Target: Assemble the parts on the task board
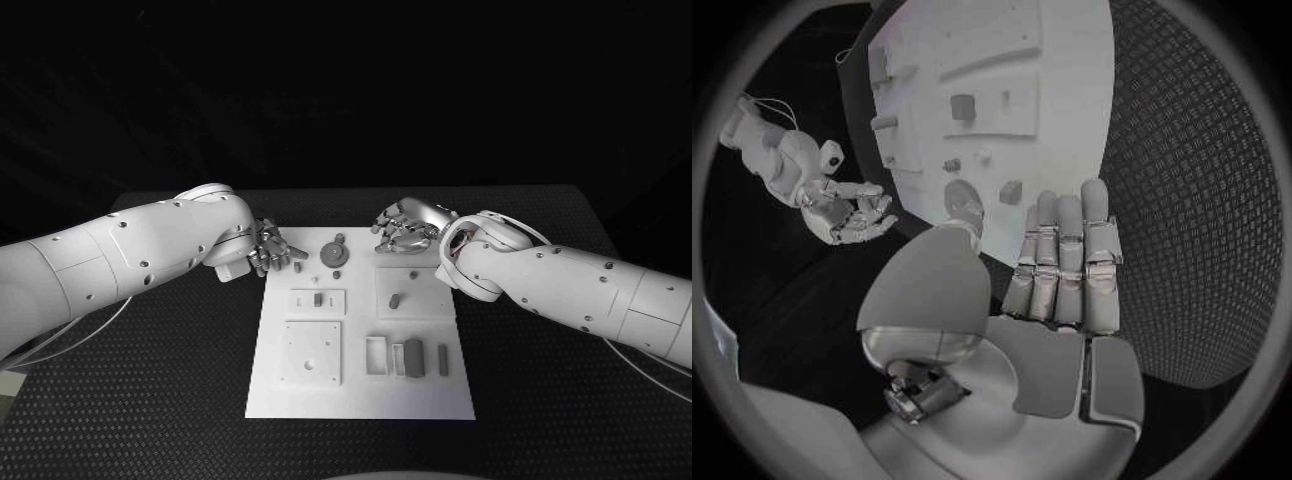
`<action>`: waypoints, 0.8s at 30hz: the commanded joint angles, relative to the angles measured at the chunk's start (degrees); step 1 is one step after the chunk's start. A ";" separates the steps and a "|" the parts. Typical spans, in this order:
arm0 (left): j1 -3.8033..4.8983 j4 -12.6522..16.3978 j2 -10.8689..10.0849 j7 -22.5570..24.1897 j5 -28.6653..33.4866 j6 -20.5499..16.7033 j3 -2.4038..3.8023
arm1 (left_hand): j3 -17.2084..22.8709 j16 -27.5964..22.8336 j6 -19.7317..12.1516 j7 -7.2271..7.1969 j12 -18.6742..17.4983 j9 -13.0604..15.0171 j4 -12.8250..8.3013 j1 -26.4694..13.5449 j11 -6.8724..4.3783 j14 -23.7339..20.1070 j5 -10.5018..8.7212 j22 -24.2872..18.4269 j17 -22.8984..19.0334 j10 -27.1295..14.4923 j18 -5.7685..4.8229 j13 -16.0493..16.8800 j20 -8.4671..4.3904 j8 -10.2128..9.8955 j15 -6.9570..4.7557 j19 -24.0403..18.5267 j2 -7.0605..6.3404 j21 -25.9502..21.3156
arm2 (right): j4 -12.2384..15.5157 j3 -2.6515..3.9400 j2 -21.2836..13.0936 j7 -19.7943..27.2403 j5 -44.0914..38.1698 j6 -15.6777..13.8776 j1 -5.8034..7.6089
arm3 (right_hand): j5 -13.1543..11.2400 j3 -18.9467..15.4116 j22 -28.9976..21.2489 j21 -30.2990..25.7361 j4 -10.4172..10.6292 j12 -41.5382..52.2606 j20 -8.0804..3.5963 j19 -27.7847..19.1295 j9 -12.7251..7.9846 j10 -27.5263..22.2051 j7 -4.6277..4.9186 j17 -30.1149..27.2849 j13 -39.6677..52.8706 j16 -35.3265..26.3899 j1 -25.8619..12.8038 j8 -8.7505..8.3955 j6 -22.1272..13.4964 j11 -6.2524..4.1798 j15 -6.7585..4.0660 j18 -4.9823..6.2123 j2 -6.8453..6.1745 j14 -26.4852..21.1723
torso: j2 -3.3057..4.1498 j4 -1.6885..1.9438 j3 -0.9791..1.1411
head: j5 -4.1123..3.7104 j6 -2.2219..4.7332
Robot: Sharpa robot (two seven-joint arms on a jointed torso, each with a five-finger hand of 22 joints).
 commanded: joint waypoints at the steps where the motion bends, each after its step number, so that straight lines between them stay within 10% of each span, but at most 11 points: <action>1: 0.01 -0.26 0.23 0.26 2.76 1.10 0.00 | 0.97 0.21 -0.47 0.28 0.06 -0.31 -0.02 -0.52 0.27 -0.51 3.48 0.24 0.12 -0.39 1.11 0.16 0.13 -0.26 0.09 -0.34 -0.48 0.05 | 0.05 0.00 0.07 0.56 0.13 0.39 -0.03 | 0.06 0.03 1.05 -0.40 0.41 -0.01 -0.03 -0.03 -0.05 0.31 0.38 -0.06 0.06 -0.37 -0.42 0.26 0.01 0.12 0.07 3.50 -0.01 -0.43 | -0.04 0.03 0.02 | -0.15 -0.03; 11: -0.03 -0.21 0.36 0.66 2.99 1.70 0.01 | 1.98 0.57 -0.16 0.15 0.34 -0.63 -0.01 -2.05 0.18 -0.58 5.03 0.80 0.30 -0.42 1.20 0.60 0.13 0.26 0.07 -0.31 -1.16 0.14 | 0.00 0.00 -0.01 0.58 0.12 0.32 -0.03 | 0.07 -0.11 1.05 -0.43 0.76 0.02 -0.01 0.00 -0.08 0.27 0.39 -0.08 0.09 -0.37 -0.92 0.28 -0.03 0.13 0.08 3.50 -0.46 -0.42 | -0.06 0.03 0.04 | -0.26 -0.01; 24: -0.59 -2.29 1.85 1.27 2.99 1.63 -0.01 | 1.66 1.78 0.16 -0.38 1.24 -0.52 -0.50 2.32 -0.16 -0.67 22.07 3.00 1.01 -0.34 1.08 1.95 -0.11 3.27 -0.21 -0.42 0.03 0.75 | 0.03 0.00 0.08 0.56 0.11 0.36 -0.03 | 0.08 -0.07 1.05 -0.44 0.84 0.04 -0.03 0.02 -0.09 0.27 0.38 -0.08 0.10 -0.37 -0.96 0.30 -0.03 0.12 0.07 3.50 -0.50 -0.42 | -0.03 0.05 0.12 | -0.40 -0.01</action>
